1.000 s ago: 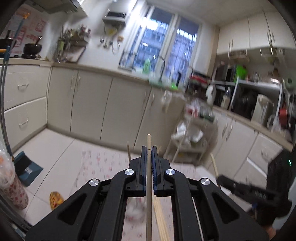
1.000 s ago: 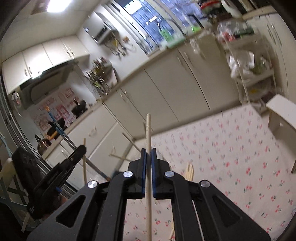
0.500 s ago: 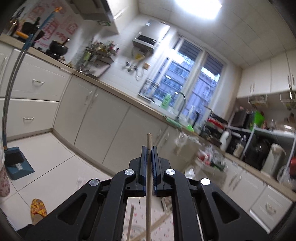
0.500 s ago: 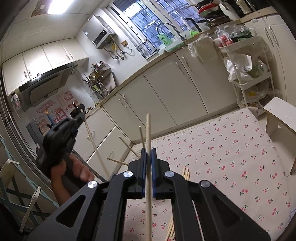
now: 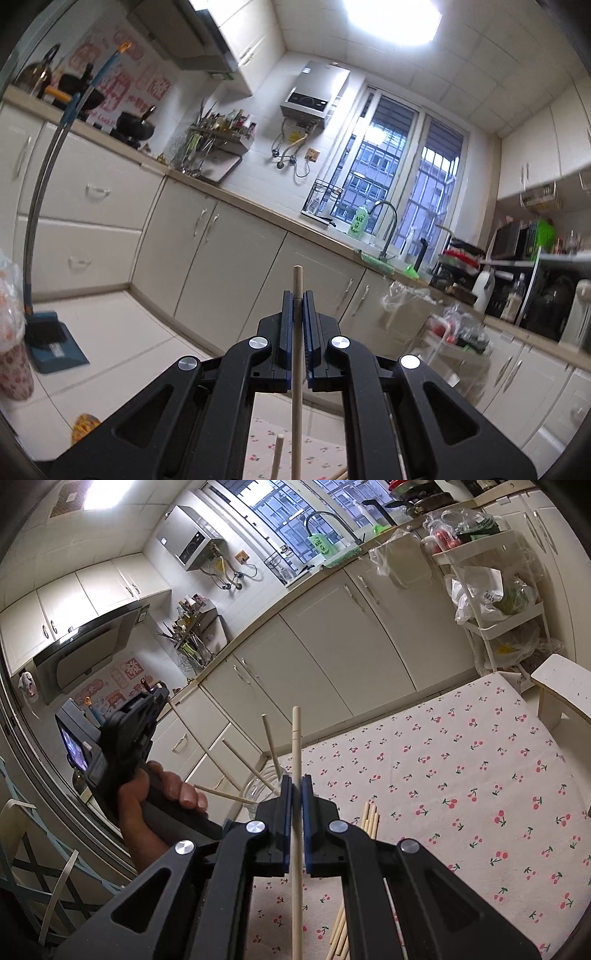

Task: Organize utensils
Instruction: 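Lift the left tool's chopstick up over the jar while the right tool holds its own, then lower the left tool's chopstick into the jar and open the left tool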

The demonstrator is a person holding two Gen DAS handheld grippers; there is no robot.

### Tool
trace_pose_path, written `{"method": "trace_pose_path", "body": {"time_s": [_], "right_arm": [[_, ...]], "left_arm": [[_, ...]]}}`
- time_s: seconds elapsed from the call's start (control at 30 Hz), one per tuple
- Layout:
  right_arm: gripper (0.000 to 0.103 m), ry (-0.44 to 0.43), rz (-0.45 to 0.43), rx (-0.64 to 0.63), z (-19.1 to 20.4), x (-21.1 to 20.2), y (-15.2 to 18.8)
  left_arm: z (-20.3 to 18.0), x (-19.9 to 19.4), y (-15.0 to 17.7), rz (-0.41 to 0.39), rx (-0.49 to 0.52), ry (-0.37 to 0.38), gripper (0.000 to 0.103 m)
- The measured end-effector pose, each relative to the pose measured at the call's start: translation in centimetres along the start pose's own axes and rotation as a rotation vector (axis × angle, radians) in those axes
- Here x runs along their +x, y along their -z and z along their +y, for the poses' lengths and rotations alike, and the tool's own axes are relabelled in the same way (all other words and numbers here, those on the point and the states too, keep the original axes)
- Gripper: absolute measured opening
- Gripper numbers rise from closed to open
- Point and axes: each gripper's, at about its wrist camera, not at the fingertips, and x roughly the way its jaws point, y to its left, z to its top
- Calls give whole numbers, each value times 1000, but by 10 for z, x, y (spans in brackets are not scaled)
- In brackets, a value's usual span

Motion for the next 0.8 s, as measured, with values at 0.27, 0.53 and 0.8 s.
{"method": "trace_pose_path", "body": {"time_s": [0.27, 0.53, 0.8], "right_arm": [[6, -4, 17, 12, -6, 5, 2], [6, -4, 17, 20, -7, 6, 3], [6, -6, 10, 19, -7, 5, 2]], "left_arm": [[-15, -3, 16, -43, 90, -26, 5], [-28, -5, 29, -21, 188, -22, 5], [-24, -11, 47, 68, 226, -1, 5]]}}
